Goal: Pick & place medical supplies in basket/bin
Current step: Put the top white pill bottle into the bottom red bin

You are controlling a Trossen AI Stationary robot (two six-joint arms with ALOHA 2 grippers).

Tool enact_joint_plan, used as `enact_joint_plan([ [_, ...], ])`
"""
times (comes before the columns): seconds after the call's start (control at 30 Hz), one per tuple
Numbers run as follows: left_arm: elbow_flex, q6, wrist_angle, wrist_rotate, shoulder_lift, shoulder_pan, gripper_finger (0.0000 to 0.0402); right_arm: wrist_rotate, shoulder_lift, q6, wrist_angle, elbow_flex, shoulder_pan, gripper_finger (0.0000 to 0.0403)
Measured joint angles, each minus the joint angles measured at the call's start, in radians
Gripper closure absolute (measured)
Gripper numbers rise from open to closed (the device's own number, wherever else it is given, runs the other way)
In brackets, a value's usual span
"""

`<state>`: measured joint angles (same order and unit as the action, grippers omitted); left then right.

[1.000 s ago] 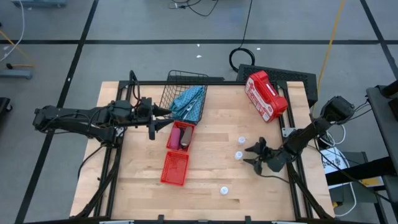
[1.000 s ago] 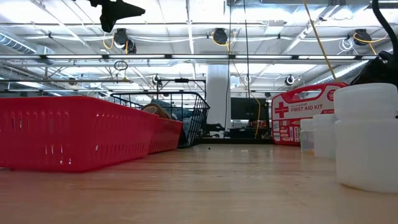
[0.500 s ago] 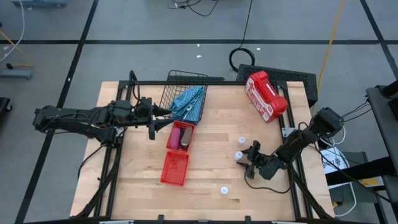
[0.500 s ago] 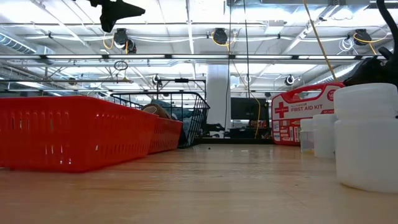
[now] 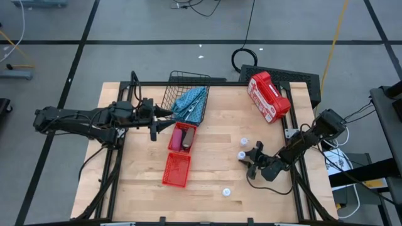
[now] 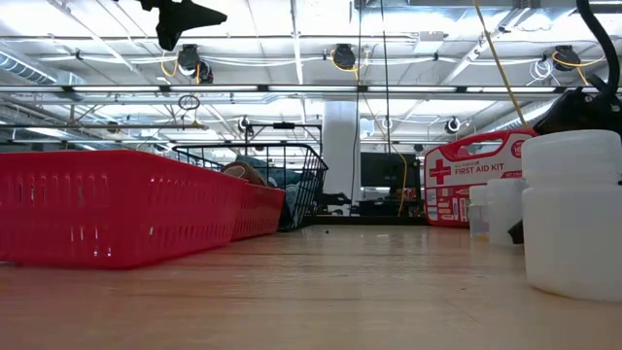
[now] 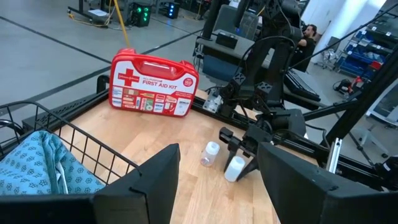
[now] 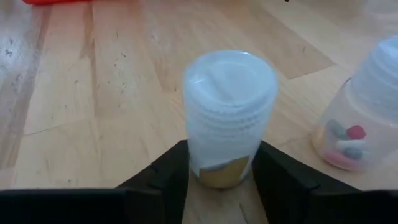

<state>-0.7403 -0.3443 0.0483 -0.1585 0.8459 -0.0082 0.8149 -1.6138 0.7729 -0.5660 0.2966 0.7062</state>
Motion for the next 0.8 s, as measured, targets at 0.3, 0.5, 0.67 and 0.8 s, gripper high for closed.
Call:
enact_joint_plan([
  [0.3,0.0,0.008,0.0,-0.001,0.001,0.0,0.0178,0.022,0.0,-0.057,-0.075,0.0,-0.002,0.0255],
  [0.5,0.002,0.024,0.0,-0.008,0.054,0.0,0.0179,0.048,0.001,-0.145,-0.152,0.0,-0.02,0.0259],
  [0.67,0.001,-0.002,-0.011,0.003,0.141,0.0,0.0178,0.047,0.001,-0.195,-0.206,0.0,-0.038,0.0262],
  [0.8,0.001,-0.005,-0.087,0.082,0.233,-0.006,0.0178,0.046,0.001,-0.216,-0.229,0.0,-0.04,0.0259],
])
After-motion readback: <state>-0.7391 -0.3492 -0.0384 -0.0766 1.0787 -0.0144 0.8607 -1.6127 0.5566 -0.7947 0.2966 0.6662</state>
